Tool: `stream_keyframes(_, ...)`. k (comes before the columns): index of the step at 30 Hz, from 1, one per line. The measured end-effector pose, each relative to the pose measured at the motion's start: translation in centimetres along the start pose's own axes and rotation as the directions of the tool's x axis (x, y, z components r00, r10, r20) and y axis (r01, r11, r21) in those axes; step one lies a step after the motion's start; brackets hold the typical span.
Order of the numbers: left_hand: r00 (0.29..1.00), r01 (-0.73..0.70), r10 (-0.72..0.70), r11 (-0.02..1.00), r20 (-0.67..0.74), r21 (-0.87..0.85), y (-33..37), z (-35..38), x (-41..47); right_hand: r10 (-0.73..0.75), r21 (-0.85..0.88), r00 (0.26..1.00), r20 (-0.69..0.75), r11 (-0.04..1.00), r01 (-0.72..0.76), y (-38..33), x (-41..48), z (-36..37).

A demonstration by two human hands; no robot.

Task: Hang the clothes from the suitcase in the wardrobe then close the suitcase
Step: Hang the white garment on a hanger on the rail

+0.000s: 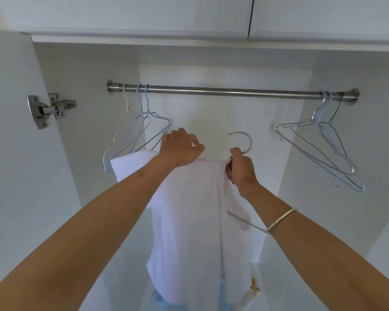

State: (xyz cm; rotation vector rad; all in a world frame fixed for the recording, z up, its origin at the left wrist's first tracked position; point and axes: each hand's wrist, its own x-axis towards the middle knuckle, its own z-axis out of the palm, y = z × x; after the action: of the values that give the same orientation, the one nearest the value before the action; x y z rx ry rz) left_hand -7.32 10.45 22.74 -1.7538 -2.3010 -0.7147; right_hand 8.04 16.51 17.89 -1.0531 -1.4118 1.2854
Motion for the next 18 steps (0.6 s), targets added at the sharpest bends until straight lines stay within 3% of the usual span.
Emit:
stream_keyframes(2, 0.995, -0.018, 0.0, 0.982, 0.098, 0.189, -1.2, 0.0, -0.1, 0.002, 0.042, 1.0, -0.03, 0.999, -0.001, -0.1, 0.1, -0.7)
stream_keyframes(5, 0.982, -0.034, -0.006, 0.977, 0.188, 0.209, -1.2, 0.6, -0.8, -0.031, 0.082, 0.999, -0.039, 0.996, 0.034, -0.6, 0.2, -1.2)
stream_keyframes(10, 0.958, 0.042, -0.007, 0.993, 0.288, -0.115, 1.4, 1.4, -1.1, -0.099, 0.076, 0.994, 0.039, 0.992, 0.096, -1.7, -0.4, -0.1)
stream_keyframes(13, 0.922, 0.121, 0.034, 0.921, 0.386, -0.37, 2.8, 1.6, -0.8, -0.06, 0.032, 0.986, 0.157, 0.998, 0.056, -2.2, -0.7, 0.5)
stream_keyframes(18, 0.89, 0.113, 0.14, 0.853, 0.433, -0.509, 2.6, 0.9, -0.8, -0.033, 0.128, 0.934, 0.356, 0.992, -0.014, -1.7, -0.7, -0.2)
